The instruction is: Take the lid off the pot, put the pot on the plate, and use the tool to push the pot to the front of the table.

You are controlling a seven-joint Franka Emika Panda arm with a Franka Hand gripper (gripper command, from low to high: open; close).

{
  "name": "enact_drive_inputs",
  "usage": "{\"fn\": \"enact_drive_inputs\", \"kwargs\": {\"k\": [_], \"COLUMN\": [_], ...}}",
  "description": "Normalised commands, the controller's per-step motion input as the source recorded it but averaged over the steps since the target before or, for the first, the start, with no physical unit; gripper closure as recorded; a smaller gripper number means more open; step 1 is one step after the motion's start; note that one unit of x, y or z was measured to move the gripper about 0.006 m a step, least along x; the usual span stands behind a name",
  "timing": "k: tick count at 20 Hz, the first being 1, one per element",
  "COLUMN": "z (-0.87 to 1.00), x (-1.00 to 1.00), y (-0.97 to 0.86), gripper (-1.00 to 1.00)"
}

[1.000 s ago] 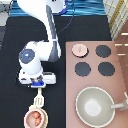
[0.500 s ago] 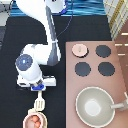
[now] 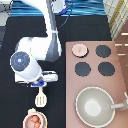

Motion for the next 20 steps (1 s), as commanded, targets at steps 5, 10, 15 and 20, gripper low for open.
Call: {"fn": "enact_drive_inputs", "kwargs": {"k": [5, 10, 15, 20], "z": [0.38, 0.09, -0.18, -0.67], "x": [-0.90, -1.00, -1.00, -1.00], "y": [0.24, 0.28, 0.21, 0.23], "gripper": [1.00, 1.00, 1.00, 1.00]}}
